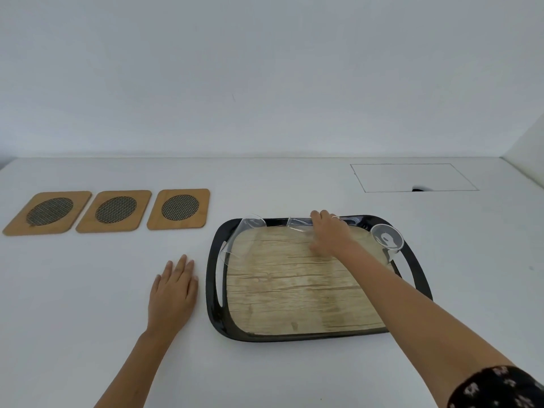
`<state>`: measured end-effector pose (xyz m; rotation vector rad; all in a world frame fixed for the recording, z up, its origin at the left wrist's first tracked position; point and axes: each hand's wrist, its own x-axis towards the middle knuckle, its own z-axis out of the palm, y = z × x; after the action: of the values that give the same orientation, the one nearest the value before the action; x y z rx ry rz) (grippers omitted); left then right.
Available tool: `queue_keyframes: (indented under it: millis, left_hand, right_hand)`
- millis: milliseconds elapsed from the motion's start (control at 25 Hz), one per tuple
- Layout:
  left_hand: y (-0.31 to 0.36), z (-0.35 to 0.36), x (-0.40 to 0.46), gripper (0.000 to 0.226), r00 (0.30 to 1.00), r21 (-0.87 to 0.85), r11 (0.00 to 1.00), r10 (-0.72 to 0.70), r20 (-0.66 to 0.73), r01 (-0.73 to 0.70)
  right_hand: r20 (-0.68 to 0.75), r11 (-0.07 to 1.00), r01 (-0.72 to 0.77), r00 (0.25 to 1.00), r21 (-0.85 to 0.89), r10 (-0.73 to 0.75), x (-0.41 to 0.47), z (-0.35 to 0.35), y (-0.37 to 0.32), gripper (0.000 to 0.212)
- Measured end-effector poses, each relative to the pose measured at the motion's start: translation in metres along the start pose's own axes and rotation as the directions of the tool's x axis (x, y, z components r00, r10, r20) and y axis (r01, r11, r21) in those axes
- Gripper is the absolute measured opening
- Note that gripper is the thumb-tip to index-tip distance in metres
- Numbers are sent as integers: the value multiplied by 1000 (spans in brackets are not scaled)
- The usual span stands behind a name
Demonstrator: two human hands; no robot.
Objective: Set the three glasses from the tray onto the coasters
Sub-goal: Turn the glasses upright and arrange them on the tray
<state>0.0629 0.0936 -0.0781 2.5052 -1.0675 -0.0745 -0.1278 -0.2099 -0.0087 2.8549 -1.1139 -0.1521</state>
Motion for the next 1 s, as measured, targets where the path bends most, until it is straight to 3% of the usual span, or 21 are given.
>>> queue_keyframes:
  millis: [80,160,280,400,600,840,920,1000]
  left_hand:
    - [-2,3,-4,61,1000,84,996,29,5,-30]
    - [-2,3,-5,64,1000,99,995,26,14,-28]
    - [-1,4,-4,65,999,107,994,27,19,-29]
    - [0,3,-4,65,999,117,993,31,19,-33]
    - [-2,4,-3,63,999,113,993,36,10,-37]
    - [-6,3,-4,54,1000,59,998,30,2,-30]
    - [0,-8,7,44,996,-181,982,-70,-50,60]
    - [24,-30,25,37,964,-481,865,-231,-131,142]
  right_hand:
    - [1,994,-31,1000,105,31,-9,1,0,52]
    - [-30,936,-96,993,338,113,-22,1,-3,55]
    - [-158,710,-85,950,699,270,-48,8,-15,53]
    - [-163,467,-36,911,883,378,-74,20,-26,57]
    - [-140,268,26,899,963,415,-99,36,-37,64]
    - [-164,264,55,897,963,411,-100,38,-42,70]
    - [-168,273,57,900,960,402,-95,36,-43,72]
    - [-199,284,84,893,955,404,-90,29,-39,75]
